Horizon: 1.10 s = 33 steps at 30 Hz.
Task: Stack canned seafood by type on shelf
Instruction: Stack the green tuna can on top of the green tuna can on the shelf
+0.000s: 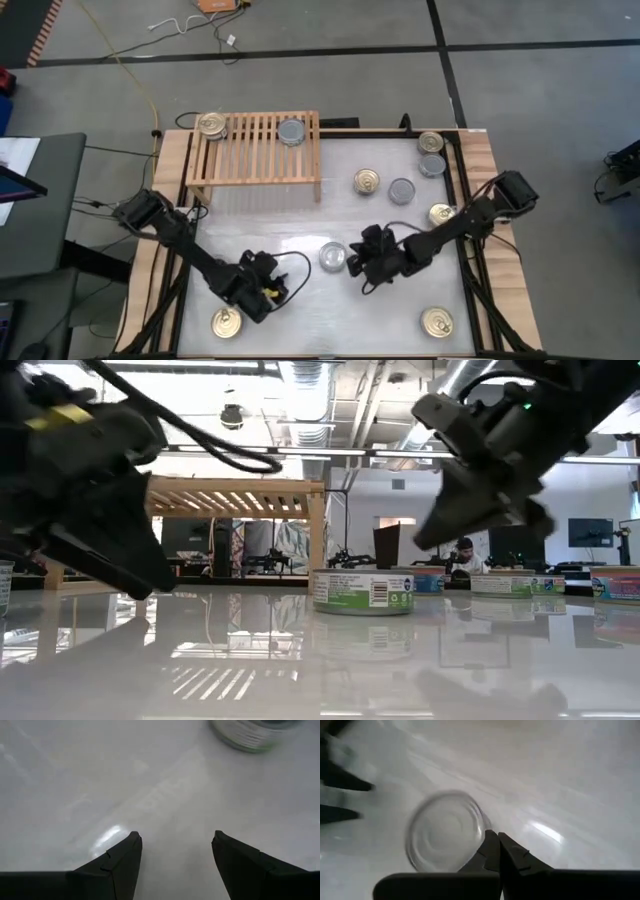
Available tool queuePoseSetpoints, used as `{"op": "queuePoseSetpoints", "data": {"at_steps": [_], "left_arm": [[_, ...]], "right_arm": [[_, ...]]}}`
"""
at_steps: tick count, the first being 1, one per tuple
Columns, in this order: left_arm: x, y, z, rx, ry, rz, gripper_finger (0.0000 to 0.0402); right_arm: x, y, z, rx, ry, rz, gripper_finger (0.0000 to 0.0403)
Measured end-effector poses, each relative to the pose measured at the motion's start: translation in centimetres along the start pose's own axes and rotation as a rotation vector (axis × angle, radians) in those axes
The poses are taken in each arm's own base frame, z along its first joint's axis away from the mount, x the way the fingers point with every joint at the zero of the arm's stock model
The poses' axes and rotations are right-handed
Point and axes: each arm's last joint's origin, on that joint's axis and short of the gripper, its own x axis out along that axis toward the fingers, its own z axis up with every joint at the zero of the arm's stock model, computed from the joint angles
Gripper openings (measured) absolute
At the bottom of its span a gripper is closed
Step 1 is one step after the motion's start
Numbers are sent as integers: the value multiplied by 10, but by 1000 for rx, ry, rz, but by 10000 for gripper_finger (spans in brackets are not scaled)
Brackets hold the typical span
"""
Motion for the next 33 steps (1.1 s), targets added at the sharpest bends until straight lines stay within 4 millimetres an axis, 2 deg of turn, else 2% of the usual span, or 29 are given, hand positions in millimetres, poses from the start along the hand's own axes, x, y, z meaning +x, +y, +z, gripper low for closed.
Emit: {"op": "queuePoseSetpoints", "data": {"at_steps": [4,8,12,20,27,33], "left_arm": [[-4,-8,-2,-25,-33,-72,230],[-1,-16,5,-72,-57,-134,230],[8,-24,20,-121,-90,-188,230],[30,-26,56,-139,-137,-235,230],[47,-20,83,-108,-202,-218,230],[55,-17,93,-149,-127,-269,230]], "right_arm": [[-24,7,-10,-26,56,-149,17],[-43,-2,-21,32,113,-286,25],[-52,-4,-30,77,111,-295,46],[-42,10,-24,39,124,-178,91],[-19,12,-1,-57,176,-162,156],[-9,23,10,-56,135,-61,218]]}}
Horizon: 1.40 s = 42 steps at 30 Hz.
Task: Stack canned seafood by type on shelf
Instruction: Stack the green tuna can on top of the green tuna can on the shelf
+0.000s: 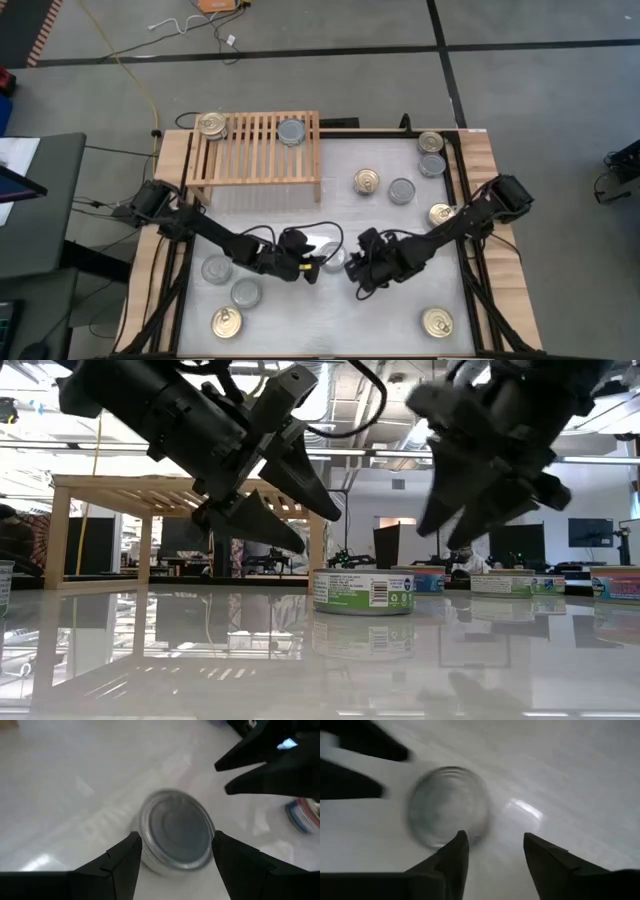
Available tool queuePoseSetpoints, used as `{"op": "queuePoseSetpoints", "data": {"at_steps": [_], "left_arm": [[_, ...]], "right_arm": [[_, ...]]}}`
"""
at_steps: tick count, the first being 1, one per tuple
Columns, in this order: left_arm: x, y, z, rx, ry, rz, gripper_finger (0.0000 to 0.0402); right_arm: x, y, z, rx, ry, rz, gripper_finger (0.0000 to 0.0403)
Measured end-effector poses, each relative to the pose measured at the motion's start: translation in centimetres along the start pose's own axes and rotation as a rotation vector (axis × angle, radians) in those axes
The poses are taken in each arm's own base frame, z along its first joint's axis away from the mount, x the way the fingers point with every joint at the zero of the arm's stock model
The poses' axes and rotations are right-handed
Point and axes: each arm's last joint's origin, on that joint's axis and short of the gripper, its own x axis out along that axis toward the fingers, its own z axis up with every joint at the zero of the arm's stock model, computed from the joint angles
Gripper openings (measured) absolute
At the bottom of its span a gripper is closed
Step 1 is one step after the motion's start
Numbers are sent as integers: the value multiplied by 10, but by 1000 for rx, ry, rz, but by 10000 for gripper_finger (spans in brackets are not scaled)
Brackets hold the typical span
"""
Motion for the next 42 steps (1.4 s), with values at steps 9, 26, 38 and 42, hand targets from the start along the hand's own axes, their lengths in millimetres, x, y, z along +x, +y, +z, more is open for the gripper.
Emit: {"op": "queuePoseSetpoints", "data": {"at_steps": [9,26,38,42], "left_arm": [[1,0,-1,-16,91,-47,230],[-3,-3,-6,22,98,-57,230],[-3,-3,-6,4,95,-56,230],[-3,-3,-6,4,95,-56,230]], "right_arm": [[25,-37,-3,12,-33,4,233],[18,-91,-30,201,-157,472,181],[42,-56,-24,146,-171,399,180],[51,-48,-20,155,-144,323,180]]}}
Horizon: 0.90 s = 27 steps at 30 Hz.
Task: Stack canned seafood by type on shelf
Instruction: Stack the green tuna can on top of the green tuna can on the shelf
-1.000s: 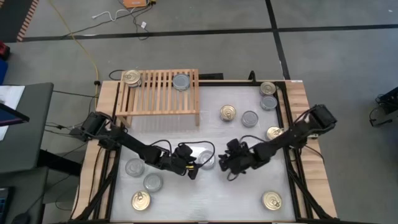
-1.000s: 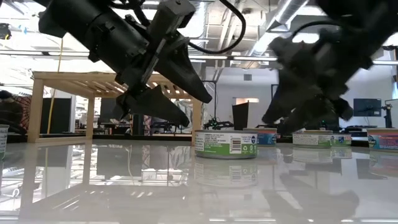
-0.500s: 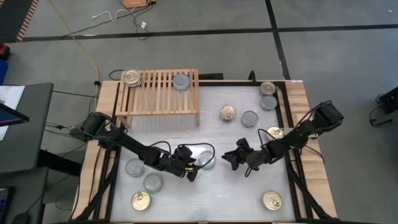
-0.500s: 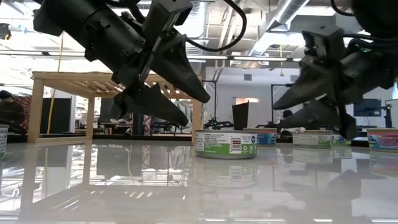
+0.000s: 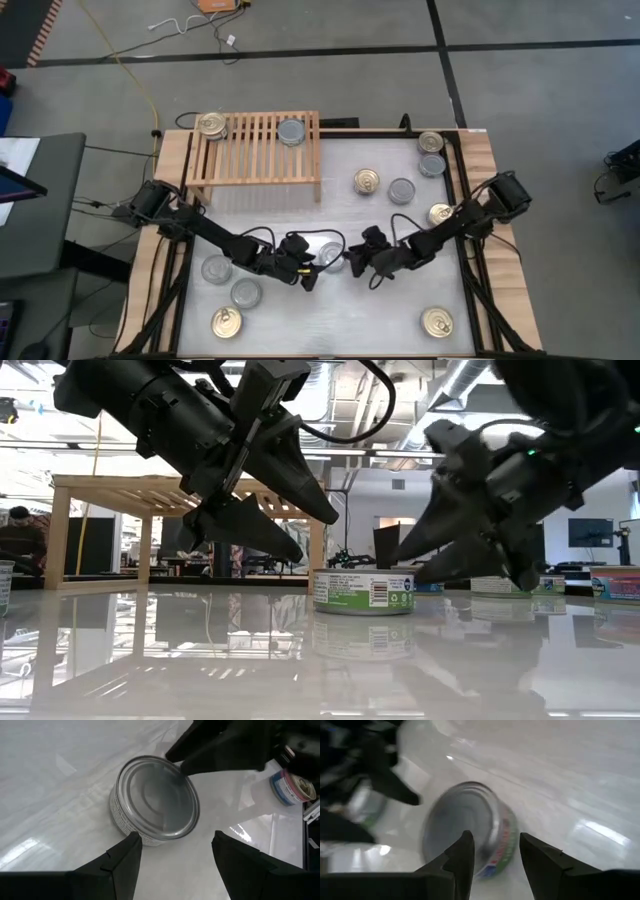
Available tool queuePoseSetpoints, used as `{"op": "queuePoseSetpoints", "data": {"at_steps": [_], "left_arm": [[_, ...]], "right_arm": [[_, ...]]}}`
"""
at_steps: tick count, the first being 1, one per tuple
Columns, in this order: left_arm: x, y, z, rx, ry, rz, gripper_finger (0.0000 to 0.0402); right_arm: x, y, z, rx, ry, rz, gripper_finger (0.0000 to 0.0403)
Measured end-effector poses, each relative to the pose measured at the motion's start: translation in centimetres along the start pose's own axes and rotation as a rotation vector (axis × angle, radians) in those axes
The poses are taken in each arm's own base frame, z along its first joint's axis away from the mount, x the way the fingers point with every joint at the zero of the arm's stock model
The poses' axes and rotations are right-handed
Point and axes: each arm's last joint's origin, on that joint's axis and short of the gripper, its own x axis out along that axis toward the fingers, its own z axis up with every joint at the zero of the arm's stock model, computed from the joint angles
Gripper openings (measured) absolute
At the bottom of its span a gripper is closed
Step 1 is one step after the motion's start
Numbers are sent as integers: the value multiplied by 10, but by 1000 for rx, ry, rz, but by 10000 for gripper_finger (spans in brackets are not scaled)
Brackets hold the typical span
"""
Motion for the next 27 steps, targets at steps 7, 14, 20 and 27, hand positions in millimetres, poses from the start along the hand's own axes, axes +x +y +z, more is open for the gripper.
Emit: {"op": "queuePoseSetpoints", "data": {"at_steps": [7,14,20,27], "left_arm": [[0,0,0,4,0,1,230],[-1,0,-1,7,6,6,230],[-1,0,-2,-25,17,-1,230],[-2,-3,-5,-159,73,-35,230]], "right_arm": [[13,13,0,-59,41,-66,173],[14,18,1,-62,44,-70,107],[14,18,1,-40,42,-69,59],[13,19,1,-40,44,-67,31]]}}
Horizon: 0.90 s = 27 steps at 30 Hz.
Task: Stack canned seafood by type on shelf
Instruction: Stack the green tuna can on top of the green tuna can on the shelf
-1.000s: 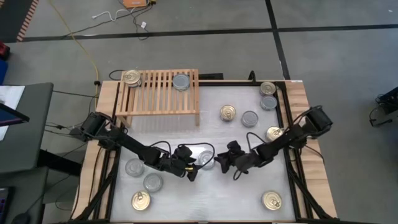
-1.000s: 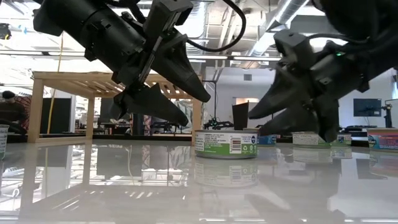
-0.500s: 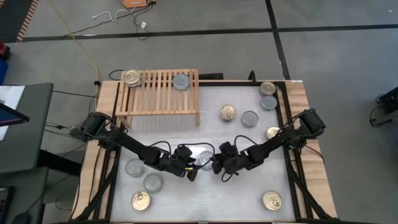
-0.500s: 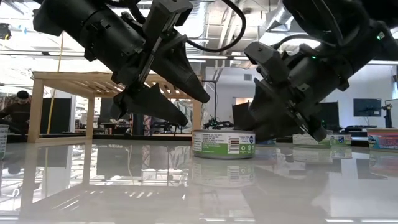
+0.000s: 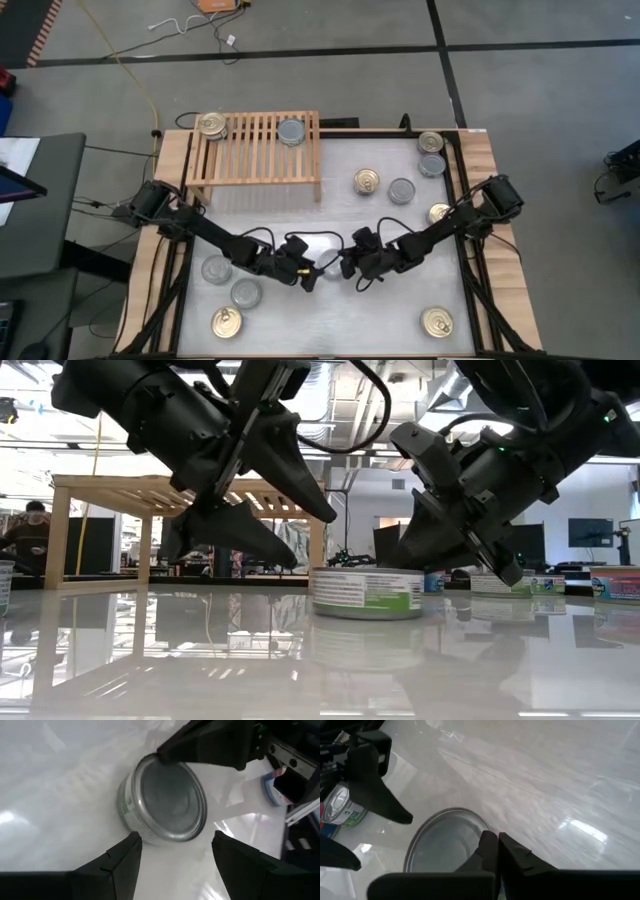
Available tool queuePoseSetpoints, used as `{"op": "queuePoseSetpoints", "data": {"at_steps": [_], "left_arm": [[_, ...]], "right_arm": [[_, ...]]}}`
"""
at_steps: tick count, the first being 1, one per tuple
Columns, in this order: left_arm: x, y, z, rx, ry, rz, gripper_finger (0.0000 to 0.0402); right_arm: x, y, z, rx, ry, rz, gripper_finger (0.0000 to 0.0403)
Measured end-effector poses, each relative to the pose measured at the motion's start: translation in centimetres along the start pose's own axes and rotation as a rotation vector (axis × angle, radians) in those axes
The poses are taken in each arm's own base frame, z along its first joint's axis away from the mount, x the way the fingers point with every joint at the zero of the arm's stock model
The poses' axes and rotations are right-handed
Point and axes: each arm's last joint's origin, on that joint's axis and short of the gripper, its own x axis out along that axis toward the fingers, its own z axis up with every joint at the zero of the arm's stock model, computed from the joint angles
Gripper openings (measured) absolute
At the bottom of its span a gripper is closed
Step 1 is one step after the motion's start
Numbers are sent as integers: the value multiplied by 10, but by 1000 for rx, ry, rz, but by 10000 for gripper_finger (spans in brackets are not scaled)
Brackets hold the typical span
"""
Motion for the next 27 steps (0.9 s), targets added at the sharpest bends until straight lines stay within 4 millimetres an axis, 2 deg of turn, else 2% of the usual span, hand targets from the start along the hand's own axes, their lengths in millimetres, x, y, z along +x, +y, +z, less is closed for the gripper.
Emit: {"op": "queuePoseSetpoints", "data": {"at_steps": [7,13,17,27], "left_arm": [[-4,-4,-10,-100,25,-17,230],[-9,-8,-17,-191,-42,-15,230],[-10,-8,-20,-315,-100,-16,230],[20,-3,-39,-402,-118,-44,230]], "right_arm": [[-1,0,-1,-3,2,0,24],[-2,-3,-3,62,-11,-36,20],[-3,-2,-6,85,-28,-43,20],[-5,-2,-8,111,-43,-46,20]]}}
